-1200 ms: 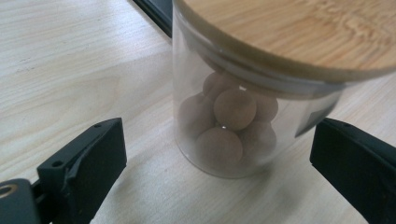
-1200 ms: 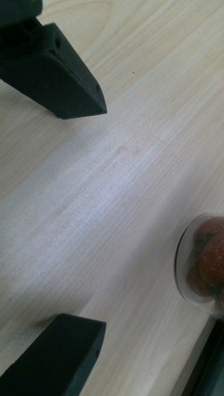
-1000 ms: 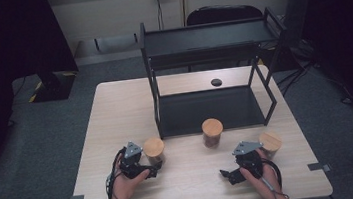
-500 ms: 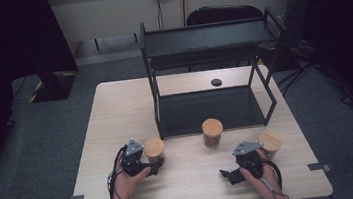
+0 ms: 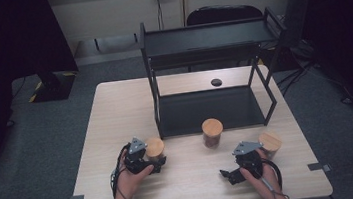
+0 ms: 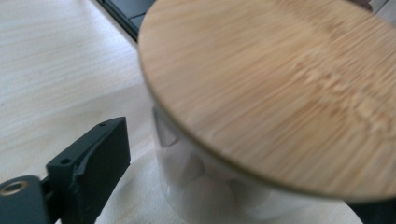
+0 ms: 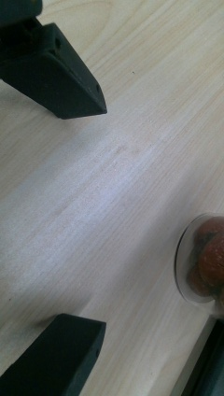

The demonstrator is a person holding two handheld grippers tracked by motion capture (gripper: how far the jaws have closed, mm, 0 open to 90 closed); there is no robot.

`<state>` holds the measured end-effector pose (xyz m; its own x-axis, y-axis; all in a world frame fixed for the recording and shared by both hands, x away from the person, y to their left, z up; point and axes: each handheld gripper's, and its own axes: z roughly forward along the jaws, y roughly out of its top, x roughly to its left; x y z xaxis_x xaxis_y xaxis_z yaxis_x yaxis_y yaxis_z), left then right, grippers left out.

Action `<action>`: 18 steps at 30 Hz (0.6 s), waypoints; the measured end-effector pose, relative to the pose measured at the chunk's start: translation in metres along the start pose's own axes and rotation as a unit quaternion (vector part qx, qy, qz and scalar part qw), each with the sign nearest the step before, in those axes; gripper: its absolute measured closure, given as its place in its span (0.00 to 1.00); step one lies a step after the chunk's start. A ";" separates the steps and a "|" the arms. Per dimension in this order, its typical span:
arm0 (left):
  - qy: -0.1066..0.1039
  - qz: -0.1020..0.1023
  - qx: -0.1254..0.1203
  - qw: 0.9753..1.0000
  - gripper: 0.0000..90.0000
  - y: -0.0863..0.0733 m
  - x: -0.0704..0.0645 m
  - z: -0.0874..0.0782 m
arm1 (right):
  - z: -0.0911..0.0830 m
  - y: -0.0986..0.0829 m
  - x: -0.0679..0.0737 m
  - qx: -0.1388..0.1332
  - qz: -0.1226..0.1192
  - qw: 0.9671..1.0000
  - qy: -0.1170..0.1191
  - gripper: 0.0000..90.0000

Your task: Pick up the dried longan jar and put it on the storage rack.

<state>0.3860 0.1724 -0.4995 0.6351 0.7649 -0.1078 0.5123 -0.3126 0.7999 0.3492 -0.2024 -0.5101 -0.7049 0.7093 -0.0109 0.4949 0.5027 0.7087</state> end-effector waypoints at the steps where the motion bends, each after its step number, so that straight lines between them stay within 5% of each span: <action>1: 0.000 0.000 0.000 1.000 0.08 0.000 0.000 0.000 | 0.000 0.000 0.000 0.000 0.000 1.000 0.000 0.00; 18: -0.002 0.010 -0.027 1.000 0.20 0.006 -0.003 0.005 | 0.000 0.000 0.000 0.000 0.000 1.000 0.000 0.00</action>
<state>0.3900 0.1652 -0.4978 0.6478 0.7560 -0.0941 0.4680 -0.2974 0.8322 0.3492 -0.2024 -0.5101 -0.7050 0.7091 -0.0109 0.4946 0.5027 0.7089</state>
